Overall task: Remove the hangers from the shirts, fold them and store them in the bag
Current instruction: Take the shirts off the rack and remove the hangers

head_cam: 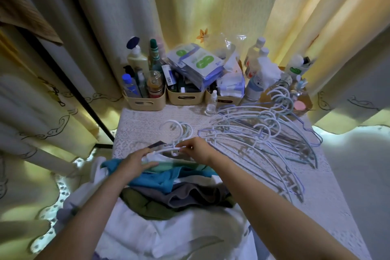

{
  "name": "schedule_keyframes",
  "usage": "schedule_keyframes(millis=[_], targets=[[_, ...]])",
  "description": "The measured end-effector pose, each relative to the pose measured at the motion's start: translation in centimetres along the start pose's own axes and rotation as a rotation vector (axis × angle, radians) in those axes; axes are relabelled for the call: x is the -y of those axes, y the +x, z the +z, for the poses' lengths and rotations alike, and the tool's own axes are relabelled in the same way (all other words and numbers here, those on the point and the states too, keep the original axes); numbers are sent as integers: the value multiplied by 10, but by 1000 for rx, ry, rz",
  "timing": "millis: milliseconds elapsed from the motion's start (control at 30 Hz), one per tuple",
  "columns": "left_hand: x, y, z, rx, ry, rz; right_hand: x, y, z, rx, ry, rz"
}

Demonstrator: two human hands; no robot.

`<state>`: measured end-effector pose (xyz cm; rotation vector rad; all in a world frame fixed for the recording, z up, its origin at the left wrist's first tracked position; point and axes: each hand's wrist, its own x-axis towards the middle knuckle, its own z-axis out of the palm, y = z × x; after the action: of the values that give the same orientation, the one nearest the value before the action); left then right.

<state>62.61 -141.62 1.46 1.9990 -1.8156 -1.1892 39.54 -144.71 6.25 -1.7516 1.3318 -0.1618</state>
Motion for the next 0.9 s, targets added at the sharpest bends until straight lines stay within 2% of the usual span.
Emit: schedule_keyframes(millis=[67,267,333,400,500,567,700,833,900], targets=[[24,-6,1,-29,-10,-33,1,6,1,32,-26,-19],[44,-17,6,-159,-73,30,34,26,-1,161,-205,-189],[46,-19,8,-198,-115,11,38,30,-7,198,-193,-201],[47,-19,8,-168,-130,26,33,32,-16,248,-166,-177],[47,-18,8,-152,-143,65,13,29,-32,313,-5,-74],[47,-18,9,-142,-125,61,-1,25,-42,283,93,-17],[32,-21,9,-117,-123,65,-17,14,-50,246,129,-18],[-18,-15,14,-112,-213,193,1,5,-29,134,-34,-173],[-39,-9,17,-154,-152,234,7,1,-24,12,25,-199]])
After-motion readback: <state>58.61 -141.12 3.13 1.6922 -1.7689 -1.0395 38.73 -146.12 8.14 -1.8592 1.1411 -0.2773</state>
